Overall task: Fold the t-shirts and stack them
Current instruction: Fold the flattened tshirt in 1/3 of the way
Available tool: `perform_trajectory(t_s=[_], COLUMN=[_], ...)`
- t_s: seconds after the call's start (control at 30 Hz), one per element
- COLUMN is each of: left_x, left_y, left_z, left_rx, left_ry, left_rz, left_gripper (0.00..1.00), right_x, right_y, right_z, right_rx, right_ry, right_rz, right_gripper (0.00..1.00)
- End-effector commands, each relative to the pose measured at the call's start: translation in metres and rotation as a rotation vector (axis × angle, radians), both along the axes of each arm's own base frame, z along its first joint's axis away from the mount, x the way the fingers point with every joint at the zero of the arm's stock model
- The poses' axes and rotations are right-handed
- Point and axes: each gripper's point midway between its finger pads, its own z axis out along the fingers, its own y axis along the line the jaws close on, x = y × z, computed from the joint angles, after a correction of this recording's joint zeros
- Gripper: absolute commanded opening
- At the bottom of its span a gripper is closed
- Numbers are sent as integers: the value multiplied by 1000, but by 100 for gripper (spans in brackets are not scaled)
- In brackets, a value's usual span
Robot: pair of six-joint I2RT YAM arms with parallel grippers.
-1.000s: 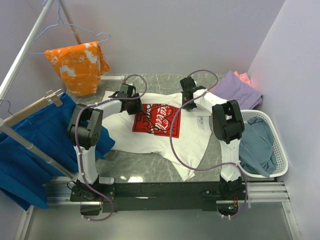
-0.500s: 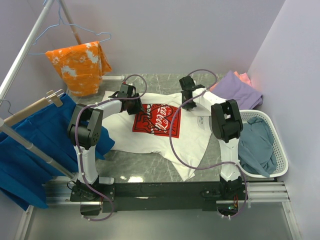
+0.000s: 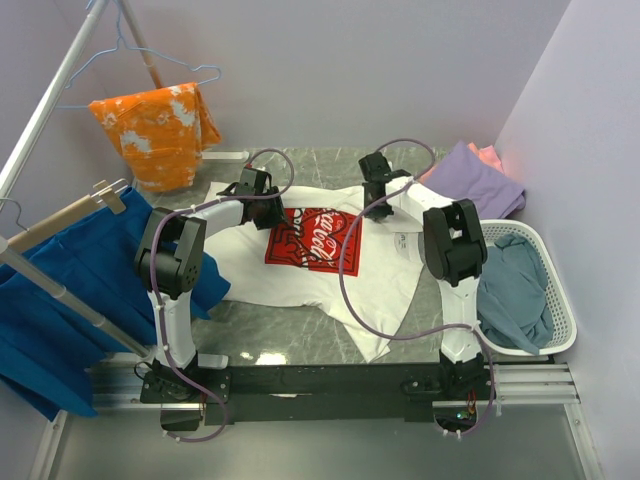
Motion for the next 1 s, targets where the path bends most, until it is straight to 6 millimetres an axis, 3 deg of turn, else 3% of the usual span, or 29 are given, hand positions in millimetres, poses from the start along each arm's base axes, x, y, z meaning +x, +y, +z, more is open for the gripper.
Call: perform_trajectory(t_s=[0.0, 0.07, 0.23, 0.47, 0.8, 0.93, 0.97], left_x=[11, 11, 11, 10, 8, 8, 8], left_y=[-4, -4, -5, -6, -9, -9, -9], left_z=[9, 9, 9, 9, 7, 5, 6], left_rx=[-4, -2, -5, -10, -21, -22, -21], left_ry=[-39, -38, -39, -36, -27, -20, -25], left_rz=[-16, -18, -20, -29, -44, -45, -44], left_gripper=[48, 48, 48, 48, 48, 47, 48], right_x=[0, 0, -10, -32, -64, -77, -76], right_y=[2, 6, 13, 30, 56, 62, 61], right_z=[40, 52, 57, 50, 56, 45, 43], right_rx=[16, 29, 39, 81, 166, 182, 176], right_ry=[-75, -91, -70, -17, 19, 90, 87], right_rz=[9, 18, 27, 62, 117, 147, 142], right_gripper=[0, 0, 0, 0, 0, 0, 12])
